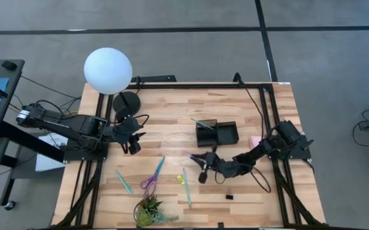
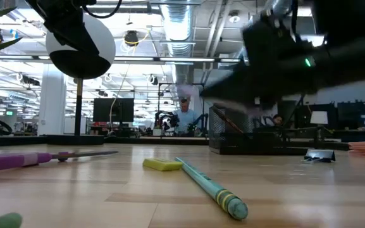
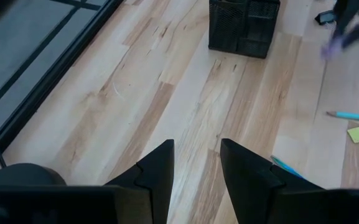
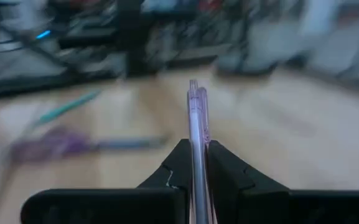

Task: Pick and place office supplies into organizer
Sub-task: Put the violet pen into the black desk organizer

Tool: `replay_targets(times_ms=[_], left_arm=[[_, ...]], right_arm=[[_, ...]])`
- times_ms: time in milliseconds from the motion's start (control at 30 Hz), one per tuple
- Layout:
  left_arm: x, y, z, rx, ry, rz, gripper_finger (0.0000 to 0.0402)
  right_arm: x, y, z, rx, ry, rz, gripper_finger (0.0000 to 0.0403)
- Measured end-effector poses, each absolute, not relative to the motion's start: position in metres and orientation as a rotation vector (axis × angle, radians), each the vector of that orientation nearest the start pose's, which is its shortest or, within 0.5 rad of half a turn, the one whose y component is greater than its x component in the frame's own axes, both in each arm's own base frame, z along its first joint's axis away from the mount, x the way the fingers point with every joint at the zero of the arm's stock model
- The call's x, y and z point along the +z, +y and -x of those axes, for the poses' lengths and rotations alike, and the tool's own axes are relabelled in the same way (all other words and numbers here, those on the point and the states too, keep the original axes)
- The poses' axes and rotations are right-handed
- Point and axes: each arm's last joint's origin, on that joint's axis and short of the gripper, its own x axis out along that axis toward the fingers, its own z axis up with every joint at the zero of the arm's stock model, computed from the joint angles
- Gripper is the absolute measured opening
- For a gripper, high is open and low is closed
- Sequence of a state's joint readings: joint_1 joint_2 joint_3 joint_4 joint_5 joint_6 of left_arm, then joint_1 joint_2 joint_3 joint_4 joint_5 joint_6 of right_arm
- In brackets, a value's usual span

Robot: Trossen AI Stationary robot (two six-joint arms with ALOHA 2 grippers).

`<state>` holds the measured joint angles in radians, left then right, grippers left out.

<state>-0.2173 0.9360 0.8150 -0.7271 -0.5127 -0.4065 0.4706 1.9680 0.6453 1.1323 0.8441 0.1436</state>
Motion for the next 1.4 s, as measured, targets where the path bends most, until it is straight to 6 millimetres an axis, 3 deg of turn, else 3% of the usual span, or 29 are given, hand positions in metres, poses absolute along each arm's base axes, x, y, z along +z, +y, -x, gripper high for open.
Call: replay_targets(times_ms=[233,400,533,767,933,1067,1167,1400], left_arm=[[0.276,-0.024,-0.174,0.43,0.72,0.079,0.0128],[0.276,-0.024,-0.174,0.429,0.72,0.078,0.0128],[0.276,-0.024,-0.174,0.431,0.719,0.078,0.0128],[0.276,-0.024,-0.174,0.424,0.723,0.08,0.0128],[0.279,-0.024,-0.178,0.477,0.652,0.126,0.0128],[0.279,-0.028,-0.194,0.445,0.598,0.118,0.0128],[0.277,-0.031,-0.216,0.381,0.546,0.065,0.0128],[0.282,-0.035,-0.273,0.231,0.237,-0.018,0.0128]], right_arm=[[0.171,0.107,-0.3,-0.802,0.065,0.194,0.0028],[0.203,0.078,-0.303,-0.798,0.027,0.235,0.0026],[0.208,0.048,-0.309,-0.785,0.01,0.209,0.0027],[0.188,0.014,-0.316,-0.729,0.121,0.121,0.0026],[0.19,0.019,-0.317,-0.707,0.099,0.119,0.0027],[0.203,0.029,-0.316,-0.681,0.008,0.159,0.0026],[0.21,0.036,-0.314,-0.666,-0.041,0.188,0.0028],[0.219,0.051,-0.31,-0.629,-0.125,0.181,0.0027]])
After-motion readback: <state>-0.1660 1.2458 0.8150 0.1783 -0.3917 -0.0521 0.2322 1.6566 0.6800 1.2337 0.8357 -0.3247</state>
